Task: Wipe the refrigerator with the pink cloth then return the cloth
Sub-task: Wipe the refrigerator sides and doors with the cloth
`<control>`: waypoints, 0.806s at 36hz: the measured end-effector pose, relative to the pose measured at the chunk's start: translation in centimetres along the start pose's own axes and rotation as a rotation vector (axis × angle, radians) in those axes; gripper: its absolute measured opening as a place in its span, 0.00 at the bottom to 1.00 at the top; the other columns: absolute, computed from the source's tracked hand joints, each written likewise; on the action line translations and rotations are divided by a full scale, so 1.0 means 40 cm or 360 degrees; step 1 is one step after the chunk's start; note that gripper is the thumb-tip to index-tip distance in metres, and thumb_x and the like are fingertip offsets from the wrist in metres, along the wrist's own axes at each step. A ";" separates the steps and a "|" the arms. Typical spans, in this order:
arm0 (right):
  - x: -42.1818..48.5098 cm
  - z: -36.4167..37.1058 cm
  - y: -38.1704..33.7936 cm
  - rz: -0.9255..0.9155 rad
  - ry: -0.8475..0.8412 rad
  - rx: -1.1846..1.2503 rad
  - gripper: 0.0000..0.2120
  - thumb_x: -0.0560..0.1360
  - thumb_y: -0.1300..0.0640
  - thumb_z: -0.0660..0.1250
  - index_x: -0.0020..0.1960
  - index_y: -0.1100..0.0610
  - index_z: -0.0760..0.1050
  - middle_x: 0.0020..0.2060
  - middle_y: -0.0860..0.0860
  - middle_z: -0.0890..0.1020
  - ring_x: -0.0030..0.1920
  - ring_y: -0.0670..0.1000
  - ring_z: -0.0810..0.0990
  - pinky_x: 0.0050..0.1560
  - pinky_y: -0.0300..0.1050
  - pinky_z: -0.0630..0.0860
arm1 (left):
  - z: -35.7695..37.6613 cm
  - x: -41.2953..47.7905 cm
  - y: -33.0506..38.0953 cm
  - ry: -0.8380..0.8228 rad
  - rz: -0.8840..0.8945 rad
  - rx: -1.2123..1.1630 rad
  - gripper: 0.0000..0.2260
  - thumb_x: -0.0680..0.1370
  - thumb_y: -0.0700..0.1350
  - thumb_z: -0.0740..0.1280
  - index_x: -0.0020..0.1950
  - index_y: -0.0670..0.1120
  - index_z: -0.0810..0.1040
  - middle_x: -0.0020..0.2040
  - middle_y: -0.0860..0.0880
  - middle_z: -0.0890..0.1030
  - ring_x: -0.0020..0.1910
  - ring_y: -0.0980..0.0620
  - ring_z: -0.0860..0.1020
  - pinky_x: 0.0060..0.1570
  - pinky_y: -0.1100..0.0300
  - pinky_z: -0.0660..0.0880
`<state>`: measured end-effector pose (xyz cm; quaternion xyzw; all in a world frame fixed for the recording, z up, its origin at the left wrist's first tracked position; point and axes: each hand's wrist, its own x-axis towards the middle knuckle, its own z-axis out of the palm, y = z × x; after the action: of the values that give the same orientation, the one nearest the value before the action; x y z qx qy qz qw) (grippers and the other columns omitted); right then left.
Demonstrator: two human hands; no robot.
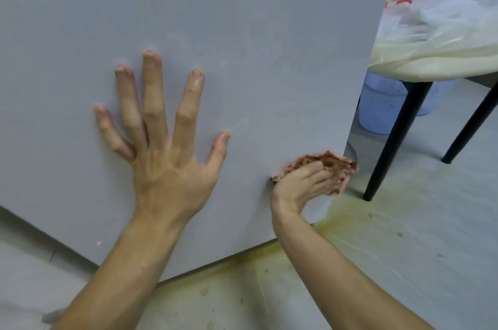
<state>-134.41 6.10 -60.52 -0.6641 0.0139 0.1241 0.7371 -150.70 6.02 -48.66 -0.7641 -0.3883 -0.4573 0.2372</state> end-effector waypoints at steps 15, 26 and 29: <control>-0.181 0.027 -0.013 -0.2894 -0.0707 -0.0473 0.28 0.83 0.49 0.65 0.82 0.45 0.64 0.84 0.48 0.58 0.84 0.51 0.57 0.84 0.56 0.50 | -0.072 -0.008 -0.158 0.0205 -0.0116 -0.0055 0.26 0.84 0.40 0.60 0.82 0.44 0.62 0.82 0.33 0.58 0.81 0.30 0.51 0.76 0.34 0.41; -0.029 -0.063 0.105 -0.3346 -0.1247 -0.1018 0.38 0.76 0.66 0.62 0.84 0.50 0.60 0.81 0.46 0.62 0.83 0.46 0.57 0.85 0.49 0.46 | -0.079 -0.081 -0.233 0.0085 -0.0070 0.0056 0.31 0.84 0.45 0.62 0.85 0.54 0.55 0.84 0.40 0.53 0.83 0.36 0.49 0.76 0.30 0.46; -0.050 -0.037 0.010 -0.3195 -0.1007 -0.0717 0.33 0.81 0.62 0.64 0.84 0.52 0.58 0.84 0.50 0.55 0.84 0.50 0.56 0.84 0.53 0.52 | -0.083 -0.095 -0.247 0.0065 -0.0062 0.0089 0.31 0.84 0.46 0.62 0.85 0.54 0.54 0.84 0.39 0.54 0.83 0.34 0.50 0.77 0.30 0.46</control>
<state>-136.24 4.36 -60.72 -0.4303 -0.7521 -0.3718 0.3330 -161.48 8.01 -50.37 -0.7399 -0.4109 -0.4663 0.2573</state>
